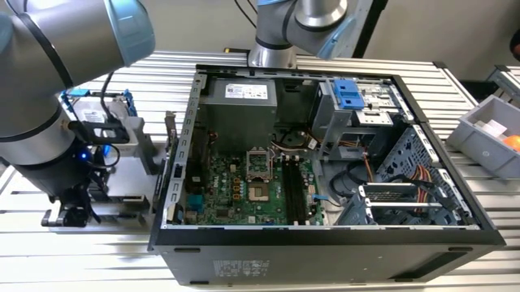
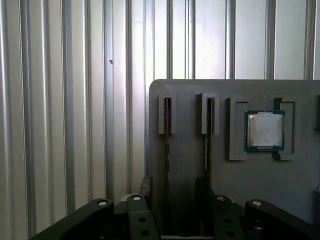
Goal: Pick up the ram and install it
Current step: 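Pick up the ram and move it above insertion slot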
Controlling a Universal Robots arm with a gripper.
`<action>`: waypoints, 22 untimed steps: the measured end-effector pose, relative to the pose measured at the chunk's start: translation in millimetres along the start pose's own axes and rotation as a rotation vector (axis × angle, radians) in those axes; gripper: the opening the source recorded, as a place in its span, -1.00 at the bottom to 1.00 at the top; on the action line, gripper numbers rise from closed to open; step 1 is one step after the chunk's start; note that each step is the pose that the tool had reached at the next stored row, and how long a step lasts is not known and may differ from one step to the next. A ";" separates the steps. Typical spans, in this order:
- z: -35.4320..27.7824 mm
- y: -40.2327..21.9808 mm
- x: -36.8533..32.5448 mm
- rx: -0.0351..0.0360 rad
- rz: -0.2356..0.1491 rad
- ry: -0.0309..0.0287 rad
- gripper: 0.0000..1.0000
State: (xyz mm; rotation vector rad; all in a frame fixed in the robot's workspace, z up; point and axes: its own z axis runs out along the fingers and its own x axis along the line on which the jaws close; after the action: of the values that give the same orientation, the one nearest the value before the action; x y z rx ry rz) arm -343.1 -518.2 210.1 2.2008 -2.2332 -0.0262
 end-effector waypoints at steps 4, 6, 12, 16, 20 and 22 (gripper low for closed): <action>3.7 -0.1 3.3 0.0001 0.000 -0.0001 1.00; 5.9 -0.2 5.0 0.0000 0.000 0.0000 1.00; 12.5 0.5 6.1 0.0002 0.000 -0.0001 1.00; 16.8 0.6 5.2 0.0001 0.000 0.0000 1.00; 18.3 0.7 5.0 -0.0001 0.000 0.0001 1.00; 18.3 0.7 5.0 -0.0001 0.000 0.0001 1.00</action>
State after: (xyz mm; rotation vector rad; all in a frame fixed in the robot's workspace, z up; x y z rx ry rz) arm -344.2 -523.0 191.8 2.2007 -2.2331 -0.0262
